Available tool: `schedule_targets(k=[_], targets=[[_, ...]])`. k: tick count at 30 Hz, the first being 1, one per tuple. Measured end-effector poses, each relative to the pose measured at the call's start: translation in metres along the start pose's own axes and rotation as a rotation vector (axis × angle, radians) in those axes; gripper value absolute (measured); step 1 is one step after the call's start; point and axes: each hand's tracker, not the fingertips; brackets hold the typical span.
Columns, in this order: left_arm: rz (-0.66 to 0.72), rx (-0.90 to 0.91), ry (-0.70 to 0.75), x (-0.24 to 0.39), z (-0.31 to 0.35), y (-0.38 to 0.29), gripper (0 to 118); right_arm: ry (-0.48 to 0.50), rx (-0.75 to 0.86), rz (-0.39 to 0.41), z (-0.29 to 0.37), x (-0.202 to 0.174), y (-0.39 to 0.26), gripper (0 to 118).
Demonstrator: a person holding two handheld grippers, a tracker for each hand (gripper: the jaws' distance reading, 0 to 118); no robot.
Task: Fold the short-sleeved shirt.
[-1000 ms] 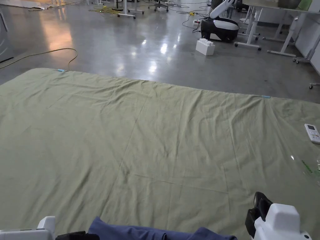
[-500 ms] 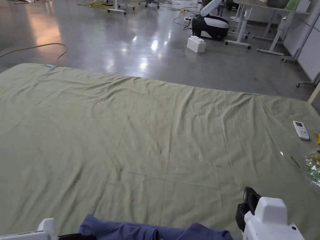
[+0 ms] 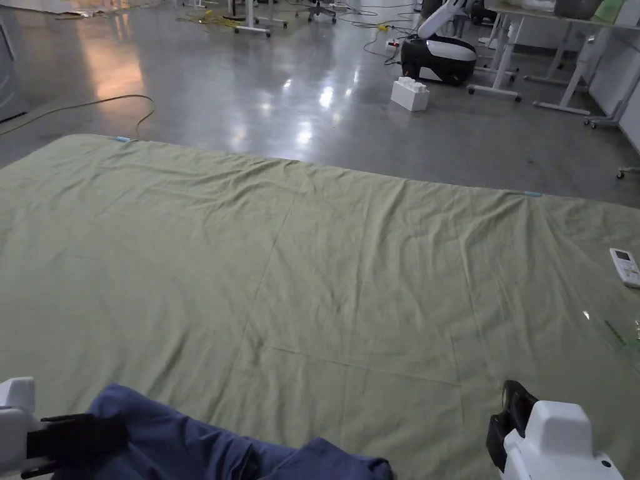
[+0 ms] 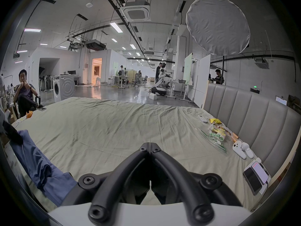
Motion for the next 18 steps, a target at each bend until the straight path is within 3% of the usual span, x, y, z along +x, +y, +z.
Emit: schedule_targets(k=[4,18], targets=[[-0.105,0.016,0.083,0.038,0.003,-0.001,9,0.012,0.001,-0.010,-0.002,-0.004,0.000,0],[-0.268,-0.030,0.063,0.151,-0.034,-0.036,9,0.016,0.006,-0.015,-0.001,-0.001,-0.003,0]])
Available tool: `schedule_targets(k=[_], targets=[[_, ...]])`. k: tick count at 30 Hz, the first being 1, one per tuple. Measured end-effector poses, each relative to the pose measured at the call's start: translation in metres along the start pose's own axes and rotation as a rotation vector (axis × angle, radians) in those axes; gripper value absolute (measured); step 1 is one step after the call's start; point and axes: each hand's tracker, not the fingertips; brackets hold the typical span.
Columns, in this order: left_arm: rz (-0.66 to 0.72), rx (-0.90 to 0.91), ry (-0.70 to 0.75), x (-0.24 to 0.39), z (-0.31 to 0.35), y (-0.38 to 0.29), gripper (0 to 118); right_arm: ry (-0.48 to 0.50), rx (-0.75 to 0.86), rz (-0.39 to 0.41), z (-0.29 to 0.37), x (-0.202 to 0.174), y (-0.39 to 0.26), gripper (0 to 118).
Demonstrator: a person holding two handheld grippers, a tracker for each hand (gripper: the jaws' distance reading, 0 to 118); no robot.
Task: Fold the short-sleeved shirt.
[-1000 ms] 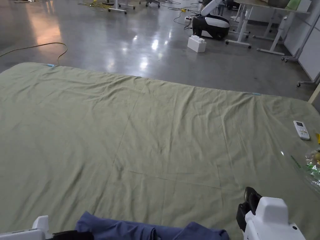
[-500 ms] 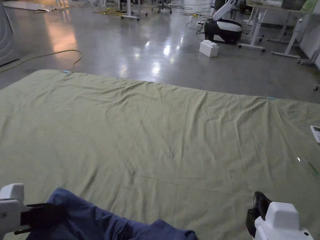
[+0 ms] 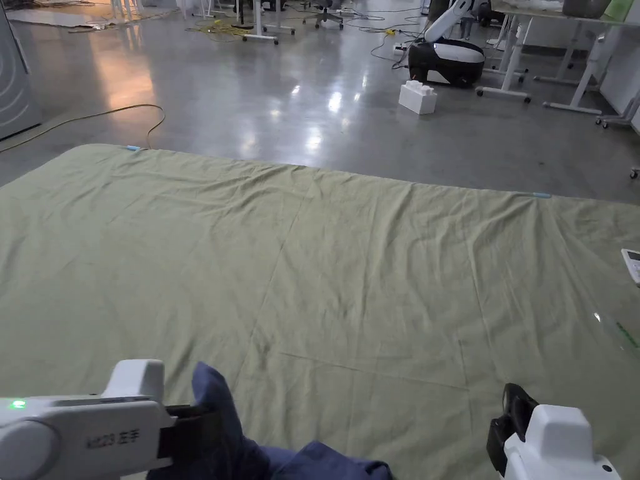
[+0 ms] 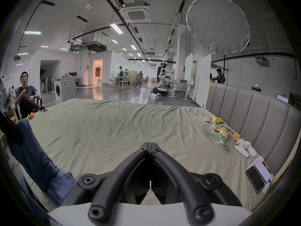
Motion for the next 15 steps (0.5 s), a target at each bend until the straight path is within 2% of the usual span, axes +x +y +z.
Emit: schedule_targets(k=[7,11,15], targets=[[-0.064,-0.036,-0.115,0.053,-0.037,-0.017,9,-0.015,-0.016,-0.011,0.002,0.008,-0.005,0],[-0.090,-0.085,-0.121,0.083,-0.077,-0.035,9,-0.023,-0.023,-0.012,0.004,0.013,-0.008,0],[-0.061,-0.148,-0.103,0.101,-0.120,-0.054,10,-0.037,-0.029,-0.019,0.005,0.018,-0.011,0]])
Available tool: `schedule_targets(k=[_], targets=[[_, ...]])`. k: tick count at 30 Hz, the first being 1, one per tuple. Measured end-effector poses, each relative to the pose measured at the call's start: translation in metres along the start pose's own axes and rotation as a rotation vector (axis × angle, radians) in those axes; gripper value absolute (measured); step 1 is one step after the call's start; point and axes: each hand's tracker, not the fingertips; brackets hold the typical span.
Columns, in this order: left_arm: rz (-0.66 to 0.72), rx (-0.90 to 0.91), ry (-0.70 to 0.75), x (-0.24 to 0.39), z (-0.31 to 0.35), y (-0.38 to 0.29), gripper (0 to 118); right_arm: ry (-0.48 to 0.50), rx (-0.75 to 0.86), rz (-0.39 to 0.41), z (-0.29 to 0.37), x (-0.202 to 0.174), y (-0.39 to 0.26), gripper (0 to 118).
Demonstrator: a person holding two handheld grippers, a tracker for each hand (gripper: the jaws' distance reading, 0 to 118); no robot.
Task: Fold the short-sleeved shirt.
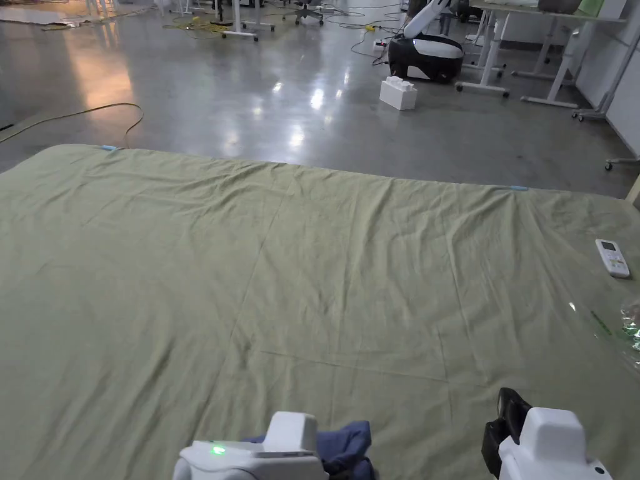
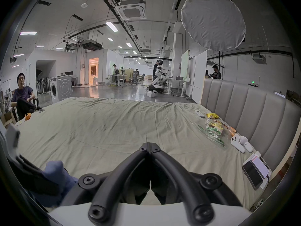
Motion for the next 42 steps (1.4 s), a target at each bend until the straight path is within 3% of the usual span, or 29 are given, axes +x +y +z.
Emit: schedule_targets(k=[5,12,17,20,24,31,42], targets=[[0.040,-0.038,0.041,0.000,-0.037,-0.011,15,-0.012,-0.009,-0.002,0.001,0.004,-0.003,0],[0.087,-0.029,-0.053,-0.003,-0.009,-0.002,68,-0.014,-0.021,-0.007,0.001,0.008,-0.008,0],[0.125,0.036,-0.099,-0.018,0.020,0.008,71,-0.018,-0.024,-0.014,0.002,0.009,-0.008,0],[0.128,0.035,-0.052,-0.022,0.013,0.007,69,-0.018,-0.027,-0.020,0.001,0.010,-0.009,0],[0.077,-0.031,0.035,-0.018,-0.016,-0.009,18,-0.015,-0.030,-0.022,0.000,0.008,-0.009,0],[0.107,-0.085,0.013,-0.005,-0.053,-0.029,12,-0.009,-0.042,-0.014,-0.001,0.006,-0.012,0],[-0.025,-0.084,0.052,0.006,-0.054,-0.033,5,-0.002,-0.036,-0.007,0.001,0.003,-0.009,0]])
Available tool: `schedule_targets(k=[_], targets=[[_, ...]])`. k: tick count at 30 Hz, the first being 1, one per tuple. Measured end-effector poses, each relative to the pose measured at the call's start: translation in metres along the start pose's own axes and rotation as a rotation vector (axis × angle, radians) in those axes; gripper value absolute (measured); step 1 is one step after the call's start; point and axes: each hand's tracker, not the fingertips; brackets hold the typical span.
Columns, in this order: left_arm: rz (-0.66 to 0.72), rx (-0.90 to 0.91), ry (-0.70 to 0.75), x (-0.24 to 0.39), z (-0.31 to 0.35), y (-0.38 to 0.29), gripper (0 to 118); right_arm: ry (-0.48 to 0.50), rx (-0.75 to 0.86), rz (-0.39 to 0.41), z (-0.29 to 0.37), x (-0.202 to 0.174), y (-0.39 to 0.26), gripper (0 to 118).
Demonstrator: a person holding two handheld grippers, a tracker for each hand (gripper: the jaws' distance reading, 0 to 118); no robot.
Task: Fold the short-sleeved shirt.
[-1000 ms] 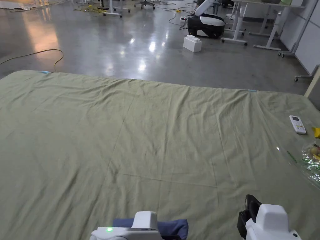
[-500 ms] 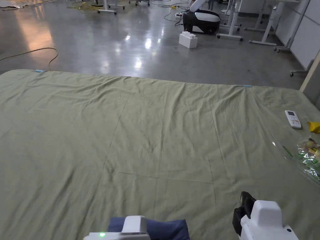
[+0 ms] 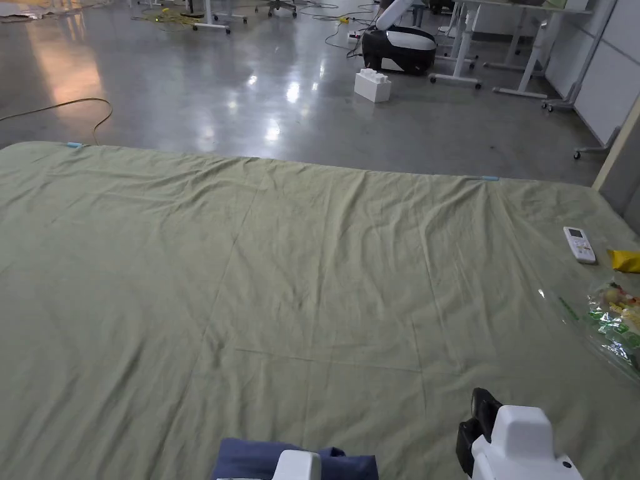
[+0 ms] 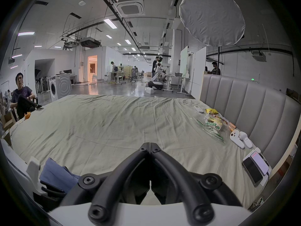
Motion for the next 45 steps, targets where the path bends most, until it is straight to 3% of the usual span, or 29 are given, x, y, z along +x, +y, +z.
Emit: schedule_targets(k=[5,11,15,22,25,26,38,45], targets=[[-0.030,0.041,-0.094,-0.007,0.045,0.009,5,0.006,0.023,0.002,0.002,-0.001,0.009,0],[-0.058,0.224,-0.122,-0.023,0.106,0.025,5,0.015,0.047,0.006,0.004,-0.005,0.020,0],[-0.105,0.459,0.023,-0.032,0.138,0.036,5,0.014,0.072,0.003,0.006,-0.011,0.029,0],[-0.232,0.833,0.459,-0.048,0.147,0.052,5,-0.019,0.177,-0.001,0.008,-0.023,0.055,0],[-0.198,0.916,0.506,-0.059,0.149,0.059,5,-0.035,0.219,0.000,0.010,-0.028,0.066,0],[-0.197,0.924,0.510,-0.062,0.151,0.061,5,-0.049,0.264,0.023,0.011,-0.029,0.071,0],[-0.193,0.958,0.566,-0.086,0.159,0.065,5,-0.075,0.268,-0.017,0.013,-0.021,0.082,0],[-0.196,0.873,0.538,-0.100,0.155,0.052,5,0.077,0.050,0.001,0.030,-0.050,0.026,0]])
